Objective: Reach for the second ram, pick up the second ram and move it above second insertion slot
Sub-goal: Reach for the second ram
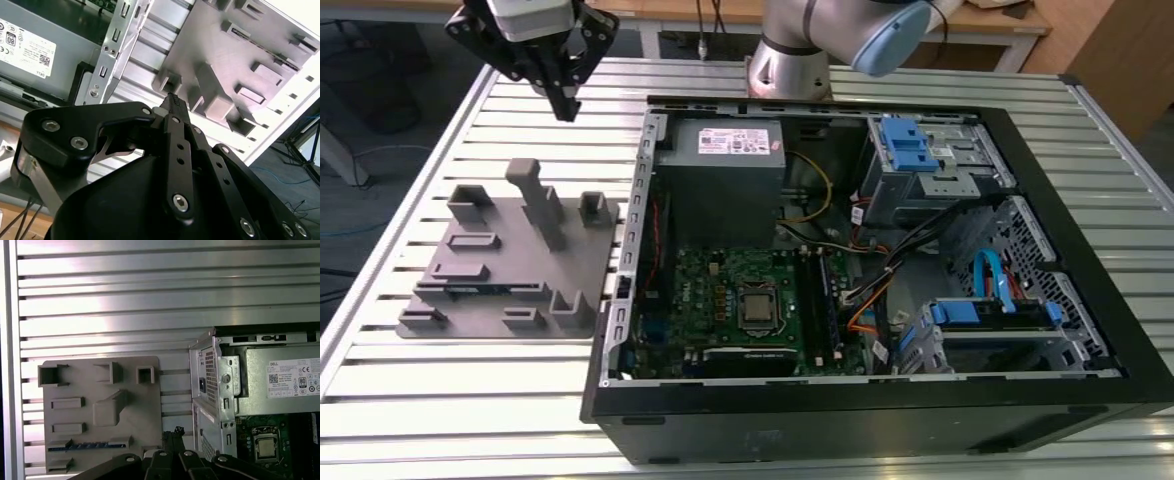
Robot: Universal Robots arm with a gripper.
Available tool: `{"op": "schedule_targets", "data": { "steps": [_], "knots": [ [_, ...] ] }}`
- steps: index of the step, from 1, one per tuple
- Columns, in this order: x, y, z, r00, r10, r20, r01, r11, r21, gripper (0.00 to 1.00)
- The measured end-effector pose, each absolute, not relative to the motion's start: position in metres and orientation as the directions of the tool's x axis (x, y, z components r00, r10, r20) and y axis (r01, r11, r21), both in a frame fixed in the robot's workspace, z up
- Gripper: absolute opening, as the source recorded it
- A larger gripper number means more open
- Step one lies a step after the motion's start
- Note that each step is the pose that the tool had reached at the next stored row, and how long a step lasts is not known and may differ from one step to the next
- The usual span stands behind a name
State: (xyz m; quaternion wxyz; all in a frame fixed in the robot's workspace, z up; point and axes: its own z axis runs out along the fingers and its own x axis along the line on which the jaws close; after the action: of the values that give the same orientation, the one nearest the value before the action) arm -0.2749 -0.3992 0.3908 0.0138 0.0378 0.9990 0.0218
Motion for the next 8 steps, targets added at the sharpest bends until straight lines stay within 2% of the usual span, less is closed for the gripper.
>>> {"op": "schedule_targets", "data": {
  "steps": [8],
  "knots": [
    [-0.287,-0.399,0.390,-0.997,0.076,-0.026,0.075,0.996,0.044,0.11]
  ]
}}
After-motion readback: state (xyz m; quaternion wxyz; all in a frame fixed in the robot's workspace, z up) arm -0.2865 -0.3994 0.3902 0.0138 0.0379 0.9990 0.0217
